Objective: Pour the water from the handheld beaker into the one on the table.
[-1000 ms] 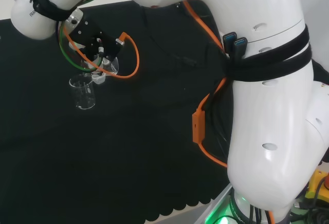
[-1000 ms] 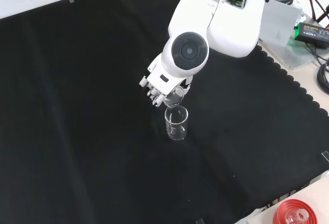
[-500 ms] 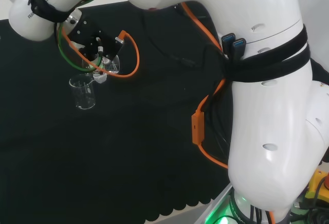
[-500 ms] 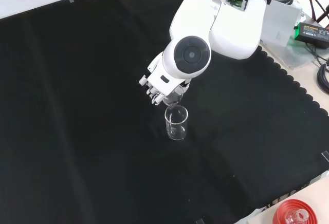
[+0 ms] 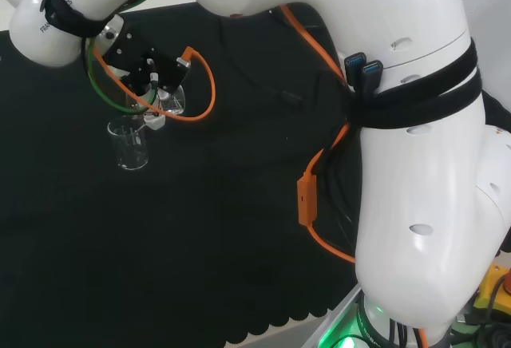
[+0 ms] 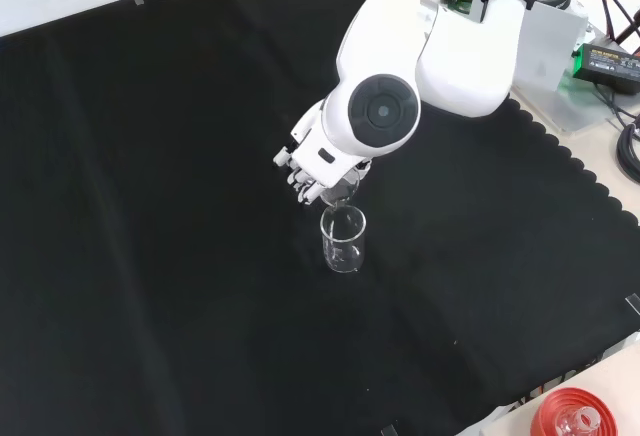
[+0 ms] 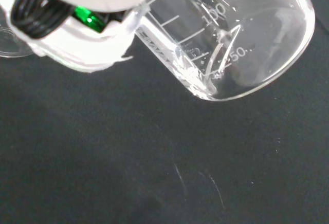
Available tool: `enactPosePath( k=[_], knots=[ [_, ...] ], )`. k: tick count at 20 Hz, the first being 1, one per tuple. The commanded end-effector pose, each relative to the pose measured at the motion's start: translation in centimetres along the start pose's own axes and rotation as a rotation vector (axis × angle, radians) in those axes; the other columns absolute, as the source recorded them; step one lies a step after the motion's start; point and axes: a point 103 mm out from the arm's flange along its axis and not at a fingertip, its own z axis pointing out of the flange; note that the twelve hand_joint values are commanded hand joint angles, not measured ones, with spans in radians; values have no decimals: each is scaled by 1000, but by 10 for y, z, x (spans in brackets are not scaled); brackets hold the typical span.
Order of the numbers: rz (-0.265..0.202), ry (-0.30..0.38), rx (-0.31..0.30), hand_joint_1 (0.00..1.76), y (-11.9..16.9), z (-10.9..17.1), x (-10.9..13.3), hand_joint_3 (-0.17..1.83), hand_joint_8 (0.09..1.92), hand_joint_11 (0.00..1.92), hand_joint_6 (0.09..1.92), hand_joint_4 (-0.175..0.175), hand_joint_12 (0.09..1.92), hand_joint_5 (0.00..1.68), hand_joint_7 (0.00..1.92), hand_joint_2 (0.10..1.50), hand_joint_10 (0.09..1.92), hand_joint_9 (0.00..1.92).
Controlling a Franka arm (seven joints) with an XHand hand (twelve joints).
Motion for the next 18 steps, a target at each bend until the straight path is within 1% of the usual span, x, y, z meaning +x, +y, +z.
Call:
enactPosePath(
  k=[1,7,9,18],
  knots=[
    [2,-23,3,1145,-1,-3,2,623,87,1051,490,175,959,1365,1720,645,87,1561],
    [0,-41,7,1145,-2,-6,4,625,87,1053,492,175,957,1364,1721,645,87,1561],
    [1,-36,4,1145,-2,-6,3,626,87,1054,492,175,956,1364,1721,644,87,1562],
    [0,-79,21,1145,-2,-12,7,629,87,1068,496,175,953,1363,1720,643,87,1563]
  ],
)
